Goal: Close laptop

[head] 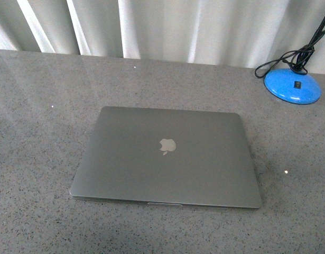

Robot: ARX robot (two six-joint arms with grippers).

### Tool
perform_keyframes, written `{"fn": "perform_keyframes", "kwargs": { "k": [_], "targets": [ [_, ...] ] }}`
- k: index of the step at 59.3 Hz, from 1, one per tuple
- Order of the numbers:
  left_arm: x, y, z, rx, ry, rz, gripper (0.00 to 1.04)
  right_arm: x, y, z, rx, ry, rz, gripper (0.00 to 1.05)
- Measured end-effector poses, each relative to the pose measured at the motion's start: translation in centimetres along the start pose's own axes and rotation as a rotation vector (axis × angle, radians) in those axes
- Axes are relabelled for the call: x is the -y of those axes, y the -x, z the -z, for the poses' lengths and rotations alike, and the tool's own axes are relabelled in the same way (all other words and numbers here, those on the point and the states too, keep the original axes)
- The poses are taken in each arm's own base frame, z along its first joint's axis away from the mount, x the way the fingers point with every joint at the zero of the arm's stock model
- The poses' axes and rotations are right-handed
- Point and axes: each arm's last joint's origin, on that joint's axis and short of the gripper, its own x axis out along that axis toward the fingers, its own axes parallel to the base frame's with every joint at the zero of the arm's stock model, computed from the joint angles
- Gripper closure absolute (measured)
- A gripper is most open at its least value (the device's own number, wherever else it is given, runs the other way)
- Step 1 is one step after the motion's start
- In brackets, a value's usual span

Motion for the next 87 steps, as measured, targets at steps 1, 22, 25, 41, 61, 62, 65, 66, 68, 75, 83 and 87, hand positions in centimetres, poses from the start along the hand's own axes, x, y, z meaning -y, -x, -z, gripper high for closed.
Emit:
{"fn": "perform_keyframes", "kwargs": {
  "k": [1,22,25,41,61,62,65,66,68,75,83,87],
  "targets": [
    [0.00,0.13,0.01,0.003,0.000,0.000,1.01,0.00,0.00,0.00,0.000,0.000,0.000,1.04],
    [0.00,0.39,-0.18,0.030,0.000,0.000,0.88,0.00,0.00,0.00,0.000,0.000,0.000,0.93],
    [0.00,0.39,-0.18,0.030,0.000,0.000,0.79,0.00,0.00,0.00,0.000,0.000,0.000,0.85],
    [0.00,0.39,-0.20,0.031,0.000,0.000,0.33,0.00,0.00,0.00,0.000,0.000,0.000,0.39],
    [0.00,0.39,-0.18,0.031,-0.002,0.000,0.07,0.00,0.00,0.00,0.000,-0.001,0.000,0.10],
    [0.00,0.39,-0.18,0.031,-0.002,0.000,0.07,0.00,0.00,0.00,0.000,-0.001,0.000,0.10],
    [0.00,0.39,-0.18,0.031,-0.002,0.000,0.07,0.00,0.00,0.00,0.000,-0.001,0.000,0.10],
    [0.00,0.39,-0.18,0.031,-0.002,0.000,0.07,0.00,0.00,0.00,0.000,-0.001,0.000,0.10],
    [0.00,0.39,-0.18,0.031,-0.002,0.000,0.07,0.00,0.00,0.00,0.000,-0.001,0.000,0.10],
    [0.00,0.39,-0.18,0.031,-0.002,0.000,0.07,0.00,0.00,0.00,0.000,-0.001,0.000,0.10],
    [0.00,0.39,-0.18,0.031,-0.002,0.000,0.07,0.00,0.00,0.00,0.000,-0.001,0.000,0.10],
    [0.00,0.39,-0.20,0.031,-0.002,0.000,0.07,0.00,0.00,0.00,0.000,-0.001,0.000,0.10]
  ]
}}
